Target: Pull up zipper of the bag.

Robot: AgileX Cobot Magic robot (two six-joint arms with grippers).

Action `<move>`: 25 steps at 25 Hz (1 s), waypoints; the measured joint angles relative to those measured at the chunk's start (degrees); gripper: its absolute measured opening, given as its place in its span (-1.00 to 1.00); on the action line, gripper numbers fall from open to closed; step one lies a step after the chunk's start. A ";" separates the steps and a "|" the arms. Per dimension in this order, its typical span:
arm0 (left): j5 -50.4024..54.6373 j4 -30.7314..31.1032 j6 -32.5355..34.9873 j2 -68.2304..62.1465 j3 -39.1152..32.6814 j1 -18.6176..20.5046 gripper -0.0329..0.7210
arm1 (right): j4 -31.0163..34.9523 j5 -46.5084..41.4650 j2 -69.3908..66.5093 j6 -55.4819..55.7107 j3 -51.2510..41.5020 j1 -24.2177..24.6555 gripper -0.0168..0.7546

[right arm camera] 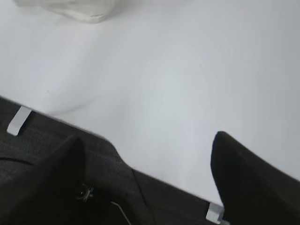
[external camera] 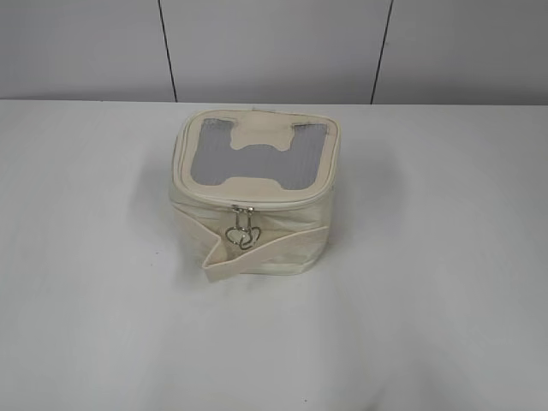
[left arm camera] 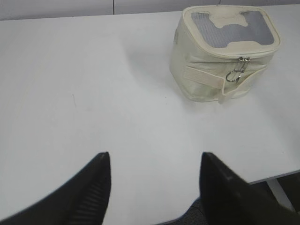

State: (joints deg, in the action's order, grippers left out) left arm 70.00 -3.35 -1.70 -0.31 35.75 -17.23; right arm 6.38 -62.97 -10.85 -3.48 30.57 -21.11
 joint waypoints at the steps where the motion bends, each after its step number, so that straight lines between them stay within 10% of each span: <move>1: 0.15 0.06 -0.57 0.58 -0.73 0.00 0.31 | -1.14 0.00 1.48 0.71 -0.05 0.00 0.73; 25: -9.57 2.28 -1.40 0.69 -4.88 0.00 0.21 | -5.14 2.79 5.17 4.71 -1.95 0.00 0.57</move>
State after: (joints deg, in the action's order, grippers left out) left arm 60.43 -1.07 -3.10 0.38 30.87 -17.23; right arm 1.24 -60.18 -5.67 1.22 28.62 -21.11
